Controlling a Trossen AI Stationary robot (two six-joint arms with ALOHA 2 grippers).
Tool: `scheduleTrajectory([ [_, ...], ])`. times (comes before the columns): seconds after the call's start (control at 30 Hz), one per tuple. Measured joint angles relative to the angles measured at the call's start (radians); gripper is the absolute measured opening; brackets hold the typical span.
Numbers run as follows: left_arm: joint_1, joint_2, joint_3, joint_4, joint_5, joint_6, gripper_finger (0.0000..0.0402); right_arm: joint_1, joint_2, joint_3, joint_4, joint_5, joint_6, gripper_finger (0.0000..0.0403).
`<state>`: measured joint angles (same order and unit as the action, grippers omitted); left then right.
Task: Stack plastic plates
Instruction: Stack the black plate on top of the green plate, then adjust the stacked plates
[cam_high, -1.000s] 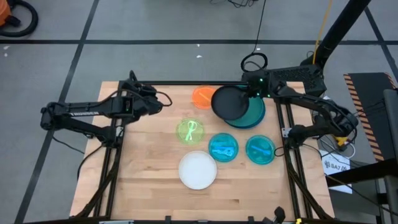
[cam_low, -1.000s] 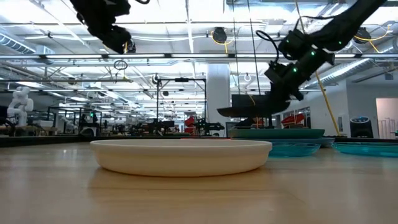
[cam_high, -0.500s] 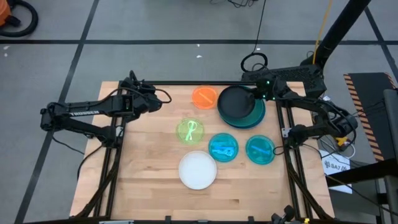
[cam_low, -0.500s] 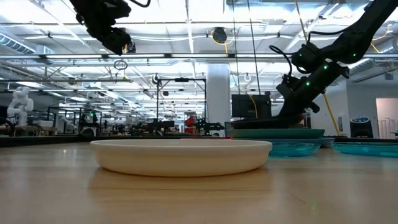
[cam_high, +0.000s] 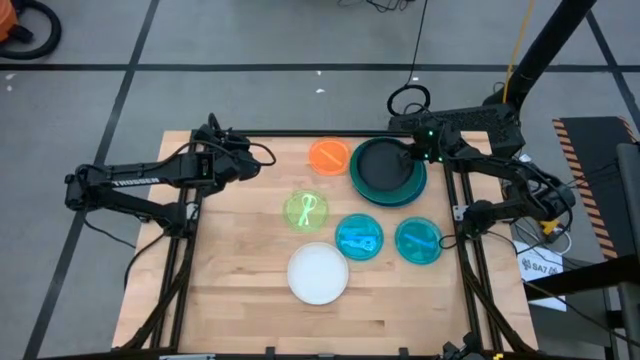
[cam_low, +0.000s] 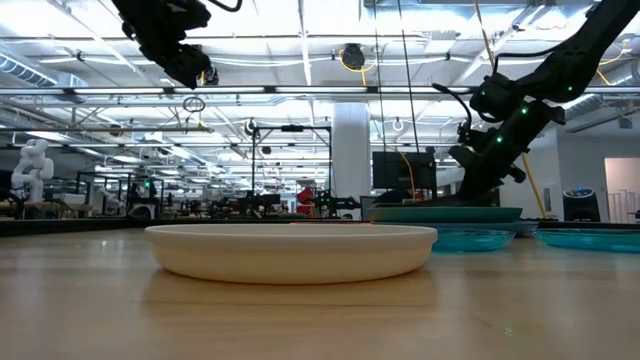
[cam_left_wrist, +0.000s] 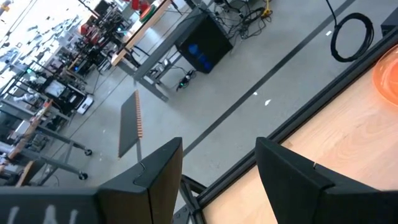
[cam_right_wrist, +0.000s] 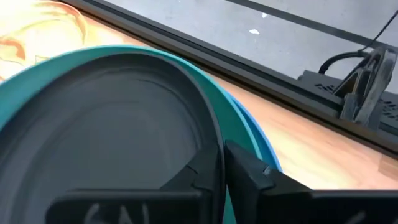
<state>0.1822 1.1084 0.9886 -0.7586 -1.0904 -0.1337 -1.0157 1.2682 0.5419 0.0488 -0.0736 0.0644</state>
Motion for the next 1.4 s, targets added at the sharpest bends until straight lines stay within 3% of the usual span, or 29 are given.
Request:
scheduleTrajectory([
  [0.3,0.000,0.000,0.000,-0.002,0.026,-0.004,0.0209,0.000,0.000,0.000,-0.006,-0.001,0.011,0.0078],
  [0.5,0.000,0.000,0.000,-0.037,0.026,-0.027,0.0209,0.029,-0.002,0.000,0.033,-0.033,0.085,0.0090],
  [0.73,0.000,0.000,0.000,-0.039,0.026,-0.006,0.0209,0.174,-0.002,0.039,0.084,-0.035,0.140,0.0079],
  [1.03,0.000,0.000,0.000,0.003,0.026,0.065,0.0209,0.445,0.019,0.143,0.084,-0.027,0.259,0.0057],
  [1.23,0.000,0.000,0.000,0.106,0.026,0.200,0.0209,0.594,0.119,0.250,0.063,0.068,0.305,0.0044],
  [1.4,0.000,0.000,0.000,0.087,0.043,0.203,0.0209,0.644,0.218,0.359,-0.034,0.143,0.356,0.0037],
])
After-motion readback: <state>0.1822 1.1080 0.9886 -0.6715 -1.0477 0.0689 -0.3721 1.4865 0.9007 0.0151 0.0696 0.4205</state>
